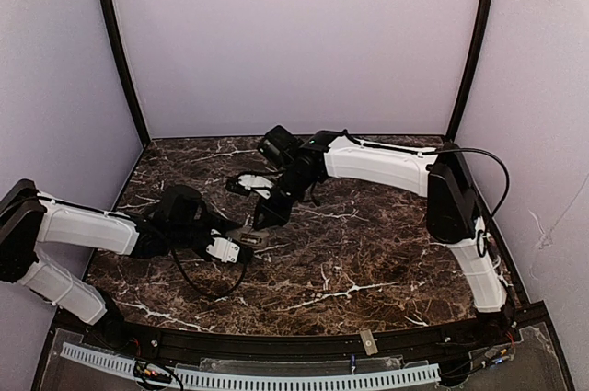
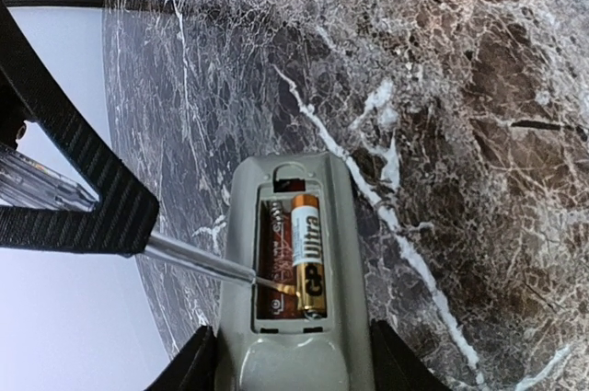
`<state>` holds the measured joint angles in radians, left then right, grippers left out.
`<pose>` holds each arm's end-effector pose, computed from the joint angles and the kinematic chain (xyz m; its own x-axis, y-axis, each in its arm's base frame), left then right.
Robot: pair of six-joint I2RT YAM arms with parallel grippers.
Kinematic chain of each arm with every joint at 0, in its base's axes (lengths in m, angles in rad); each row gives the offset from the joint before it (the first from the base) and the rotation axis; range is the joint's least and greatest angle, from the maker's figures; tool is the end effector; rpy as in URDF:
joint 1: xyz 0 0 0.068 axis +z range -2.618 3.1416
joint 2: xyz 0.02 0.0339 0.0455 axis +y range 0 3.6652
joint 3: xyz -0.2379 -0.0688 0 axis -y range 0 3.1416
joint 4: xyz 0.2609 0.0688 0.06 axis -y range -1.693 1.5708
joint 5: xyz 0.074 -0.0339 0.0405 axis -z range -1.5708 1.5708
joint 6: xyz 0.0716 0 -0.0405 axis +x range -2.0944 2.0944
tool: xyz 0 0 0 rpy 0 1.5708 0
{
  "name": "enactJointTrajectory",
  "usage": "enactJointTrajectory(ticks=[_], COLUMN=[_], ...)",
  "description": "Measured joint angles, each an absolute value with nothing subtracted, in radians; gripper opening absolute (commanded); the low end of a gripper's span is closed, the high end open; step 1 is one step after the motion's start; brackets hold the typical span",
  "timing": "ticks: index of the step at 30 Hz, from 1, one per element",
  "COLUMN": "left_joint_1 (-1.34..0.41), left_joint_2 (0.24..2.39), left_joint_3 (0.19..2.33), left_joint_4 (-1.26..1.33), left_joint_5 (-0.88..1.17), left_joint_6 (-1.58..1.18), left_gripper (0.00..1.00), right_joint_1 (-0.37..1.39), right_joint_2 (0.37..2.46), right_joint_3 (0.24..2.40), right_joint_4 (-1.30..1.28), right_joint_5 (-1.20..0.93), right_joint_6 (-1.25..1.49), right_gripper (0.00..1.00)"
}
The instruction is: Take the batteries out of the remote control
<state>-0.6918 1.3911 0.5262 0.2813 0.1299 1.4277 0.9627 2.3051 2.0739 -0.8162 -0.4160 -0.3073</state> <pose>0.2354 -0.2071 0.1080 0.6480 0.7377 -0.1897 0.5221 -0.2489 0.8158 0.2715 0.4407 0.1679 -0.2096 -0.7855 -0.5823 -0.9752 0.1251 0.1824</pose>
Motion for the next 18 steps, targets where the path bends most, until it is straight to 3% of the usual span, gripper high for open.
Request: enactJointTrajectory(ticks=[18], left_joint_1=[-0.683], left_joint_2=[1.406], left_joint_3=[0.527], left_joint_4=[0.305], left_joint_5=[0.09], left_joint_6=[1.436], left_gripper=[0.0], right_joint_1=[0.921], right_joint_2=[2.353], right_joint_3=[2.13], right_joint_4=[-0.82], right_joint_5=[-0.489], right_joint_6=[-0.154], right_gripper=[0.0])
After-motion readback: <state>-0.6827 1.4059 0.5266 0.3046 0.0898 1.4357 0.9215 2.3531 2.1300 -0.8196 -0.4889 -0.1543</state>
